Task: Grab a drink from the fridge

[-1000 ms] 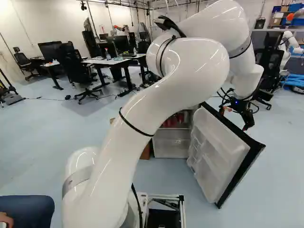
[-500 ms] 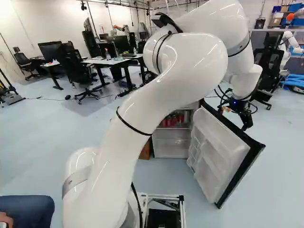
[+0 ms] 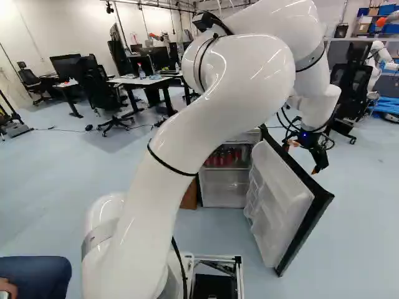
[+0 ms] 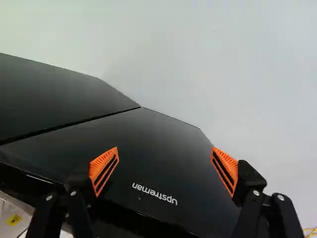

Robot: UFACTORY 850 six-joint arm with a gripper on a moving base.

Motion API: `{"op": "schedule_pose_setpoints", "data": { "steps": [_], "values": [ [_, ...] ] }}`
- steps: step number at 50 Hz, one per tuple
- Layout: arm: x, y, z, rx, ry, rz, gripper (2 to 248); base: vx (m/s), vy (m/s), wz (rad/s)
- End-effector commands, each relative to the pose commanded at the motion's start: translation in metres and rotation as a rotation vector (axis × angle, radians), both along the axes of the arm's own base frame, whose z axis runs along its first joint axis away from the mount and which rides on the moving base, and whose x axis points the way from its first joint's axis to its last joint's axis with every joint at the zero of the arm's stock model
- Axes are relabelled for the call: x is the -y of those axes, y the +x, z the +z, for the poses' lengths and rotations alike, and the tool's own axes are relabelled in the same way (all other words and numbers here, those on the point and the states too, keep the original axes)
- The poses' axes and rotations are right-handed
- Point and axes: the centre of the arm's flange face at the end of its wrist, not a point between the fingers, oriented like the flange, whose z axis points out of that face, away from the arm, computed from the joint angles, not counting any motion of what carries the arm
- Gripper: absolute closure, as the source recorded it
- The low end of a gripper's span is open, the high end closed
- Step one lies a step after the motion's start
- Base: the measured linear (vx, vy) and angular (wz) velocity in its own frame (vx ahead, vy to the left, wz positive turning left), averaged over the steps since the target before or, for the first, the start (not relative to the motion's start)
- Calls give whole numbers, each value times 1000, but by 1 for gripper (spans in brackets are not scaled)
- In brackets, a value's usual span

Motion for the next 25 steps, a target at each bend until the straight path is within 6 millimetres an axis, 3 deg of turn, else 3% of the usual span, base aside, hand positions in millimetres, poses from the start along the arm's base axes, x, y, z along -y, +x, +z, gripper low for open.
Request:
{"op": "schedule_pose_setpoints", "data": {
  "steps": [25],
  "values": [
    [-19,-5,0,-15,19,11,3,0,0,0]
  ]
}}
